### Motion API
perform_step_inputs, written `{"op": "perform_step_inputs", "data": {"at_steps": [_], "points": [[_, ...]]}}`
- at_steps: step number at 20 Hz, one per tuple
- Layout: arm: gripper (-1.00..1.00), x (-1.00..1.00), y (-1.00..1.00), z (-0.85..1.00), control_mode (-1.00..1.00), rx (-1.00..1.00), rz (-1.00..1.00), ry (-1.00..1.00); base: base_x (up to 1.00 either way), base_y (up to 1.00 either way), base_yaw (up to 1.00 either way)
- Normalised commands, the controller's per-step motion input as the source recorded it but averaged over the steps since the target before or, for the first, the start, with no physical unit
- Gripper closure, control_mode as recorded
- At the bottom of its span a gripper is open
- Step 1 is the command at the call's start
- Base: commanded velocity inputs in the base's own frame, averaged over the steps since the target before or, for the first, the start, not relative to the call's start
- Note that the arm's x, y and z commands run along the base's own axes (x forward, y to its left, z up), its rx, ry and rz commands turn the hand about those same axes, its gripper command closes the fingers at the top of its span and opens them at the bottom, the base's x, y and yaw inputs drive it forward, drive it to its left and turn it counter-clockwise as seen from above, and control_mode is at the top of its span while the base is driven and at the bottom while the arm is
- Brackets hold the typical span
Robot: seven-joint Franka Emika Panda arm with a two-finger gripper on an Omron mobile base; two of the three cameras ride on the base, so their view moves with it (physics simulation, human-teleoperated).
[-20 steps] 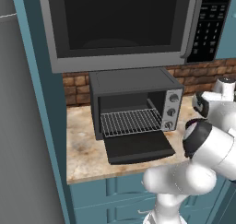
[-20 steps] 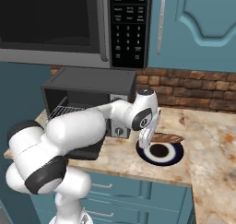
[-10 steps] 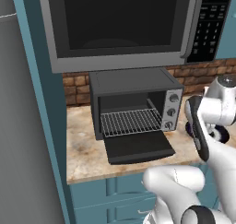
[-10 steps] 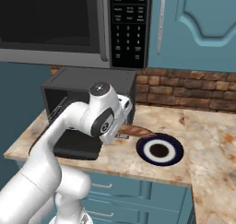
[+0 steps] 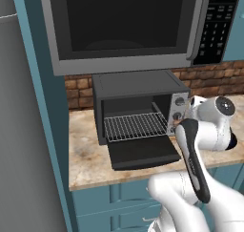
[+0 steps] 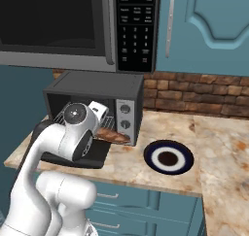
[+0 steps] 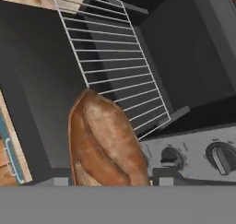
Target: Pull the toaster oven rack outwards. Pick up the baguette from the plate and place it on the toaster oven rack. Close the toaster oven door fully and set the temperature to the lowest setting.
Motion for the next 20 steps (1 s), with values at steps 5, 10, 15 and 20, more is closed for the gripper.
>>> {"op": "perform_step_inputs", "data": {"at_steps": [5, 10, 15, 20], "points": [[1.00, 0.49, 0.98, 0.00, -1.00, -0.10, 0.29, -0.04, 0.00, 0.00, 0.00], [1.00, 0.49, 0.74, -0.01, -1.00, -0.27, 0.08, 0.00, 0.00, 0.00, 0.00], [1.00, 0.33, 0.62, -0.04, -1.00, -0.21, 0.00, 0.01, 0.00, 0.00, 0.00], [1.00, 0.35, 0.56, -0.05, -1.00, -0.04, 0.00, -0.06, 0.00, 0.00, 0.00]]}}
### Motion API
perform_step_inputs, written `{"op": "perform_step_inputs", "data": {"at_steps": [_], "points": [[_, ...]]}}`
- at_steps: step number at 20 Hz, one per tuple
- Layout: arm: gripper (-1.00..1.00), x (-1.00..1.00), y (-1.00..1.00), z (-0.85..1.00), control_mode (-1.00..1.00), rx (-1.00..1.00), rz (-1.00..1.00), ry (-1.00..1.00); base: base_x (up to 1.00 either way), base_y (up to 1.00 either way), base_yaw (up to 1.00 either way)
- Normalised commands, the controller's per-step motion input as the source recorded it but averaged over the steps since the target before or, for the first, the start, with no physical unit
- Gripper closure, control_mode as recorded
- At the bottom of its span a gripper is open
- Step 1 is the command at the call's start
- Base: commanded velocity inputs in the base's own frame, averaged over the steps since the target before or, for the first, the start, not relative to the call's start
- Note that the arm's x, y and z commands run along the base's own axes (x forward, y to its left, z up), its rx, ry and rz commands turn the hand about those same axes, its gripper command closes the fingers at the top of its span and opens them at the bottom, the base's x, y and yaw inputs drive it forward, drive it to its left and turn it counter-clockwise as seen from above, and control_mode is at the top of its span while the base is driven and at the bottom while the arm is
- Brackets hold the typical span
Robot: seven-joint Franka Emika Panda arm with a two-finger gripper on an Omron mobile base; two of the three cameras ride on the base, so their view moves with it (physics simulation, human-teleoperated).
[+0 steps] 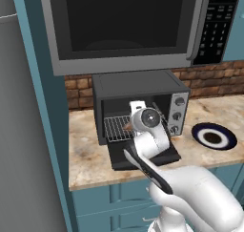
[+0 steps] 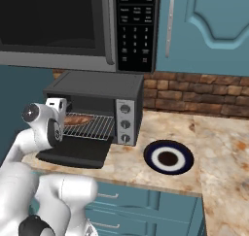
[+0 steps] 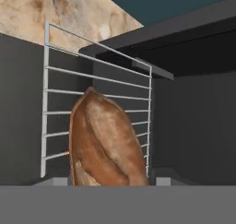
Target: Pull the toaster oven rack outwards. Pick up the baguette from the plate and place it on the toaster oven rack. Close the toaster oven door fully and set the temperature to the lowest setting.
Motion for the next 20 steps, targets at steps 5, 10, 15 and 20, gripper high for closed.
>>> {"op": "perform_step_inputs", "data": {"at_steps": [5, 10, 15, 20], "points": [[1.00, 0.28, 0.17, -0.10, -1.00, 0.00, 0.00, -0.03, 0.00, 0.00, 0.00], [1.00, 0.37, 0.00, -0.27, -1.00, 0.00, 0.00, 0.00, 0.00, 0.00, 0.00], [1.00, 0.23, 0.00, -0.23, -1.00, 0.00, 0.00, 0.00, 0.00, 0.00, 0.00], [1.00, 0.17, 0.00, -0.17, -1.00, 0.02, 0.00, 0.01, 0.00, 0.00, 0.00]]}}
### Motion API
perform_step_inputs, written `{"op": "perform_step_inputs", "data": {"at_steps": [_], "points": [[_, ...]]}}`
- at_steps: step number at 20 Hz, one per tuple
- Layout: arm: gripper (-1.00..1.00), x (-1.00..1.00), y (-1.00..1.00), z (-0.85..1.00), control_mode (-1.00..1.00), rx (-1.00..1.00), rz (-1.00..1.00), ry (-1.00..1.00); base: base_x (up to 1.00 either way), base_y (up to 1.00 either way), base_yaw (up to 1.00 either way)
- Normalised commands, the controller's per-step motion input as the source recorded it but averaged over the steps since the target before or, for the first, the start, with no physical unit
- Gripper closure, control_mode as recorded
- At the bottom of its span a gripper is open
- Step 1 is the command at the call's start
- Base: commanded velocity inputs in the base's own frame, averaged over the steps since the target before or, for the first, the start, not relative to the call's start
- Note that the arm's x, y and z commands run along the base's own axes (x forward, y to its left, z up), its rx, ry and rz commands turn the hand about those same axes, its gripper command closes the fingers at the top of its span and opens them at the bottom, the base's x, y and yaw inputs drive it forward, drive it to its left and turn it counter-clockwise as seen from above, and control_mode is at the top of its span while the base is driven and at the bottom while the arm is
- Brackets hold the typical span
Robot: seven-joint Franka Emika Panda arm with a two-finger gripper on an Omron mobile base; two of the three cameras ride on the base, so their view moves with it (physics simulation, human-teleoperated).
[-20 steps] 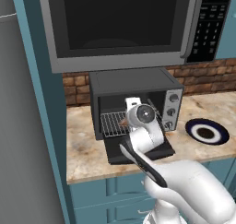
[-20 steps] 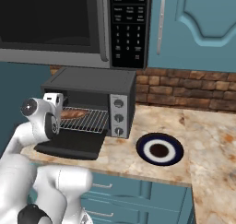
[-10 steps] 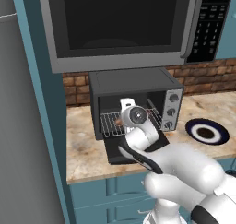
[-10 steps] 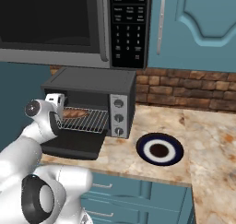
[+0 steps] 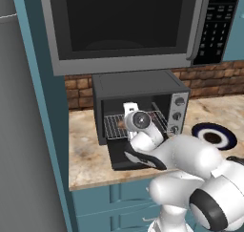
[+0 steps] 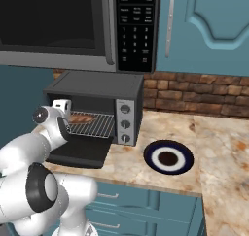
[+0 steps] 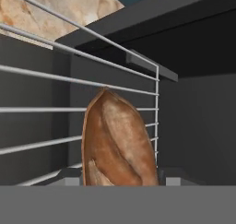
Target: Pull the toaster oven rack outwards. Pick up the baguette from the plate and place it on the toaster oven rack. Close the toaster oven door fully and set the temperature to the lowest setting.
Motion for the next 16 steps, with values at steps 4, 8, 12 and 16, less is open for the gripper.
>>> {"op": "perform_step_inputs", "data": {"at_steps": [4, 8, 12, 16], "points": [[1.00, 0.09, 0.02, -0.12, -1.00, 0.02, 0.00, 0.08, 0.00, 0.00, 0.00], [1.00, 0.00, 0.03, -0.10, -1.00, 0.00, 0.00, 0.06, 0.00, 0.00, 0.00], [-1.00, 0.00, 0.09, -0.02, -1.00, 0.00, 0.00, 0.04, 0.00, 0.00, 0.00], [-1.00, 0.00, 0.06, 0.00, -1.00, 0.00, 0.00, 0.00, 0.00, 0.00, 0.00]]}}
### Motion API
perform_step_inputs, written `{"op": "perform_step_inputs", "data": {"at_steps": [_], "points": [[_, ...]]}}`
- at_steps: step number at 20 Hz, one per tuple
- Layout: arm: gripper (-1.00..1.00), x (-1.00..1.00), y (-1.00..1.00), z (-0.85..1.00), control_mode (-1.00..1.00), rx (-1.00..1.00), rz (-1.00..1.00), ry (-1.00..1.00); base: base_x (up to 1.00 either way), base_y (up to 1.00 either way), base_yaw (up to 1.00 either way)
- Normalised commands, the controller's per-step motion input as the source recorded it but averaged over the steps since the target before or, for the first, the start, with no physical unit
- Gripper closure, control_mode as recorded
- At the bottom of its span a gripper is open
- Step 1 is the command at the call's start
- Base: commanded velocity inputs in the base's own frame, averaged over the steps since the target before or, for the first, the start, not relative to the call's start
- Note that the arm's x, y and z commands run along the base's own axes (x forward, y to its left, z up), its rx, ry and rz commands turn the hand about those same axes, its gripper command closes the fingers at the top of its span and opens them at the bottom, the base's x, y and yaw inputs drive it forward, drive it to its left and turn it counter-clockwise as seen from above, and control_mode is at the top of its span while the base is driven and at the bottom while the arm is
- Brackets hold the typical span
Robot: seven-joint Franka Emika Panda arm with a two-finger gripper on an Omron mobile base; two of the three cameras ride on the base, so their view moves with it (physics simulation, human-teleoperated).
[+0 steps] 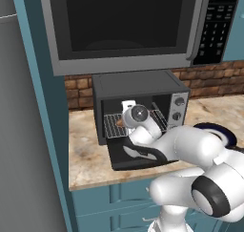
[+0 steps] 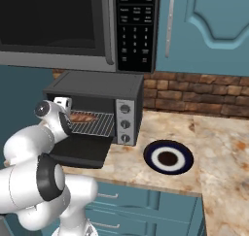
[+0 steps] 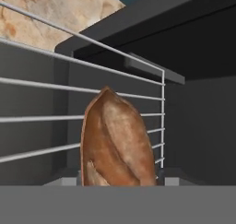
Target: Pull the toaster oven rack outwards. Pick up the baguette from the plate and place it on the toaster oven rack. Close the toaster oven door fully and set the temperature to the lowest setting.
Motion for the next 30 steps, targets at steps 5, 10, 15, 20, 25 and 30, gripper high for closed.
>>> {"op": "perform_step_inputs", "data": {"at_steps": [5, 10, 15, 20, 25, 30], "points": [[-1.00, 0.00, 0.02, 0.00, -1.00, 0.00, 0.00, 0.00, 0.00, 0.00, 0.00], [-1.00, 0.00, 0.00, 0.00, -1.00, 0.00, 0.00, -0.01, 0.00, 0.00, 0.00], [-1.00, 0.00, 0.04, 0.00, -1.00, 0.00, 0.00, -0.02, 0.00, 0.00, 0.00], [-1.00, -0.15, 0.03, 0.00, -1.00, -0.01, -0.03, -0.03, 0.00, 0.00, 0.00], [-1.00, -0.40, 0.00, 0.26, -1.00, 0.00, -0.03, -0.10, 0.00, 0.00, 0.00], [-1.00, -0.41, 0.00, 0.34, -1.00, 0.00, -0.06, -0.05, 0.00, 0.00, 0.00]]}}
